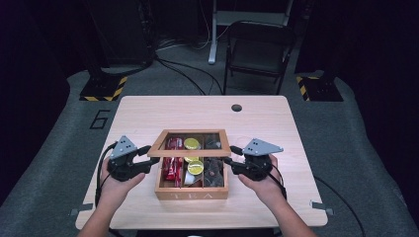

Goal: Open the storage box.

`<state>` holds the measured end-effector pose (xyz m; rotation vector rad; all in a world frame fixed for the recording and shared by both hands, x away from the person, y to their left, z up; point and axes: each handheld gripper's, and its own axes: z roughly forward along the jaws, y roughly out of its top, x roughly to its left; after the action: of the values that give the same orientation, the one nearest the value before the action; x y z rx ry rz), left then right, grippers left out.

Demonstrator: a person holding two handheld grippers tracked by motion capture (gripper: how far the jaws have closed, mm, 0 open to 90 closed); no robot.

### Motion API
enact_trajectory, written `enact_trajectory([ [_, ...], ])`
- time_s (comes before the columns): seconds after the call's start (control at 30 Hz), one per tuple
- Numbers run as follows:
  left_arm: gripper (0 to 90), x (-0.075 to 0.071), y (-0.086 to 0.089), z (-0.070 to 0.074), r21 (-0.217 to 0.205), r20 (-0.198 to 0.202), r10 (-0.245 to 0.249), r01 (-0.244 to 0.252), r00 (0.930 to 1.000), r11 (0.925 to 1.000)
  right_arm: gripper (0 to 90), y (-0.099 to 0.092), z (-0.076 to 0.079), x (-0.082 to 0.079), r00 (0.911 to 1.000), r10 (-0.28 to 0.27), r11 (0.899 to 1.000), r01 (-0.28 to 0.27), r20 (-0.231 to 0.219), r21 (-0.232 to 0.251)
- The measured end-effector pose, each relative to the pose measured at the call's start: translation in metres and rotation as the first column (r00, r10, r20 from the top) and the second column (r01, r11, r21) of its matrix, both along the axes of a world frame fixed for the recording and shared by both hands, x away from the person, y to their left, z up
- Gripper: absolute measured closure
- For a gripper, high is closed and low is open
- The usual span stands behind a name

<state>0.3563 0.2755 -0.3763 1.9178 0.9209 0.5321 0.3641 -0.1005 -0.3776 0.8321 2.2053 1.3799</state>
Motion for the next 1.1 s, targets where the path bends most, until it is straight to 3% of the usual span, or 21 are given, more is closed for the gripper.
enact_trajectory([
  [0.1,50.3,0.004,0.001,0.005,-0.014,-0.001,0.001,-0.001,1.0,0.9999,56.5,0.0,0.005,0.005,0.9999,-0.002,1.0,0.002,0.014,-0.001],
  [0.3,50.3,0.015,0.001,0.014,-0.045,-0.013,0.011,-0.012,0.9999,0.9989,58.3,0.001,0.013,0.015,0.9999,-0.016,1.0,0.016,0.001,0.012],
  [0.47,51.7,0.024,0.0,0.022,-0.049,-0.003,0.03,-0.03,0.9995,0.9983,58.5,0.001,0.021,0.024,0.9987,-0.035,0.998,0.036,-0.037,0.042],
  [0.67,52.6,0.034,-0.001,0.031,-0.057,-0.011,0.042,-0.043,0.9991,0.9974,62.6,0.002,0.03,0.033,0.9981,-0.051,0.998,0.051,-0.035,0.023],
  [0.93,54.8,0.041,-0.002,0.034,-0.058,0.0,0.059,-0.059,0.9982,0.9966,64.0,0.004,0.037,0.038,0.9969,-0.074,0.997,0.075,-0.026,0.028],
  [1.1,55.1,0.037,-0.003,0.031,-0.059,0.02,0.067,-0.065,0.9976,0.9961,64.9,0.003,0.037,0.034,0.9973,-0.072,0.997,0.073,-0.016,0.031],
])
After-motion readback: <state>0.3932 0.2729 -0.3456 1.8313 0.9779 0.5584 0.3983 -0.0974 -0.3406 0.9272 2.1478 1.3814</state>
